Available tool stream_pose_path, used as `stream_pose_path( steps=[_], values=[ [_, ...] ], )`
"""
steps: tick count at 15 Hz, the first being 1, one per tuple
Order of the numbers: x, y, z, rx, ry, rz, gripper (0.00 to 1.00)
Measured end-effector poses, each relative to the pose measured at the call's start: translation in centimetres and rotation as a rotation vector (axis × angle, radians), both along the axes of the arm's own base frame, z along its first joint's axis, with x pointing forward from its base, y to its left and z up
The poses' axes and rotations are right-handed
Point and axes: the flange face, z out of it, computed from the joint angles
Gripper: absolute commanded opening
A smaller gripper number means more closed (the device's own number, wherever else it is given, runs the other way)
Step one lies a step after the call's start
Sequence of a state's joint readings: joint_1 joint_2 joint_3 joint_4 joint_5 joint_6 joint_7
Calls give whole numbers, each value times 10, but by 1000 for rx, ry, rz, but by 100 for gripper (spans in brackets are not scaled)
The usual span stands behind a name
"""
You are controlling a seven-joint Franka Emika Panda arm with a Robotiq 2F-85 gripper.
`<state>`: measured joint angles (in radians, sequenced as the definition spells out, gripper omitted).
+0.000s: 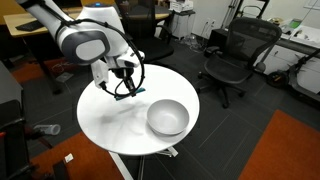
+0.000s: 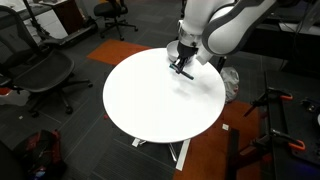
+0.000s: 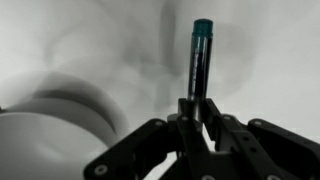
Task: Place the marker inside the bowl
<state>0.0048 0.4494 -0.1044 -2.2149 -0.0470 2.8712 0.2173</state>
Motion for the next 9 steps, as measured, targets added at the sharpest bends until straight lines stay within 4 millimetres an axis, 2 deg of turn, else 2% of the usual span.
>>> stream_pose_path(
  steps=[5, 9],
  values=[
    [11, -14, 58, 0, -72, -26, 5],
    [22, -39, 90, -10, -89, -68, 5]
  ],
)
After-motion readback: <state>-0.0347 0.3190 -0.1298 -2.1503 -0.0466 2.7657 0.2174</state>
